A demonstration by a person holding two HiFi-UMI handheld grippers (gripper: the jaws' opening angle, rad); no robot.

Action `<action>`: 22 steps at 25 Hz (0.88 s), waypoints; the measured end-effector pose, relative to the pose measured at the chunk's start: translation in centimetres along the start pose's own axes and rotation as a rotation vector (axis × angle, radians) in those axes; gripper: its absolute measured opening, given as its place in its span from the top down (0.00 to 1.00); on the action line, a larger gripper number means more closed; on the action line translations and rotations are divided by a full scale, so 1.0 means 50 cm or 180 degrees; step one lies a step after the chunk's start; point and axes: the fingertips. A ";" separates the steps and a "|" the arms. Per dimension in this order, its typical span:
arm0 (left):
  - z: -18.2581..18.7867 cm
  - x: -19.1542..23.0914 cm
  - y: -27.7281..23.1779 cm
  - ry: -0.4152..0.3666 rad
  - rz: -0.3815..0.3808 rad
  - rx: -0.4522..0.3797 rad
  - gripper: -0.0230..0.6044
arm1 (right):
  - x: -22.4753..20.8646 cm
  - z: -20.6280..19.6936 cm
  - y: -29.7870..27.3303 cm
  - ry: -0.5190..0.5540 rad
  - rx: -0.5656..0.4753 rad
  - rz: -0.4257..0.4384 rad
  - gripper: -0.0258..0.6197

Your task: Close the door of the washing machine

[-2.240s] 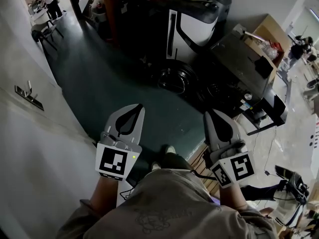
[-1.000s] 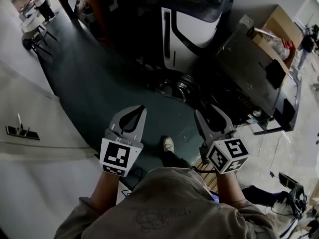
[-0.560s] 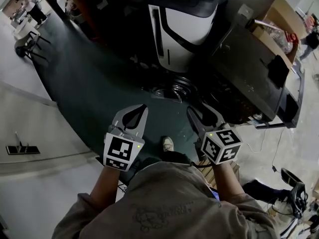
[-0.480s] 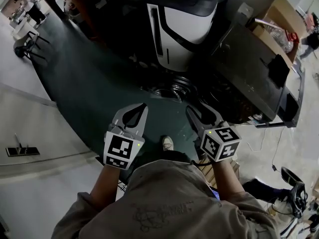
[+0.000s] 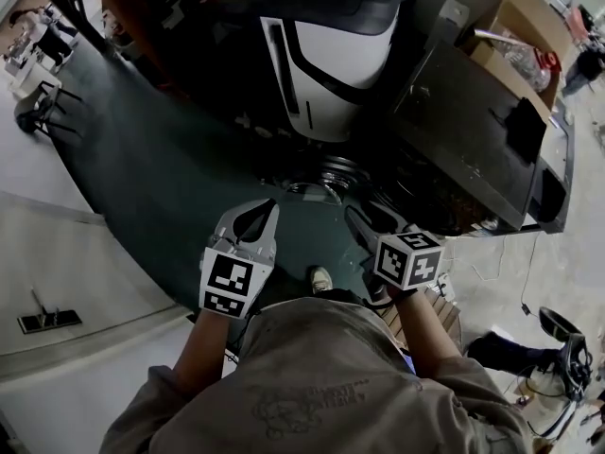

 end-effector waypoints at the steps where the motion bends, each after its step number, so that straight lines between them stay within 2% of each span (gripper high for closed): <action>1: 0.001 0.011 -0.006 -0.0024 -0.0029 0.0016 0.96 | 0.001 0.003 -0.010 -0.0041 0.0010 -0.0014 0.67; 5: 0.004 0.057 -0.036 -0.0145 -0.0176 0.0040 0.96 | 0.001 0.017 -0.058 -0.0187 0.0023 -0.0141 0.68; 12: 0.004 0.170 -0.098 -0.0202 -0.0536 0.0108 0.96 | 0.006 0.035 -0.172 -0.0576 0.0133 -0.0355 0.68; 22: -0.050 0.288 -0.242 -0.0376 -0.1187 0.0437 0.96 | -0.037 0.037 -0.321 -0.1236 0.0233 -0.0839 0.68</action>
Point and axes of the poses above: the fingertips, and each gripper's own axes: y backward along the fingers, x to its left, z out of its top, and after that the axes turned 11 degrees about -z, right-handed
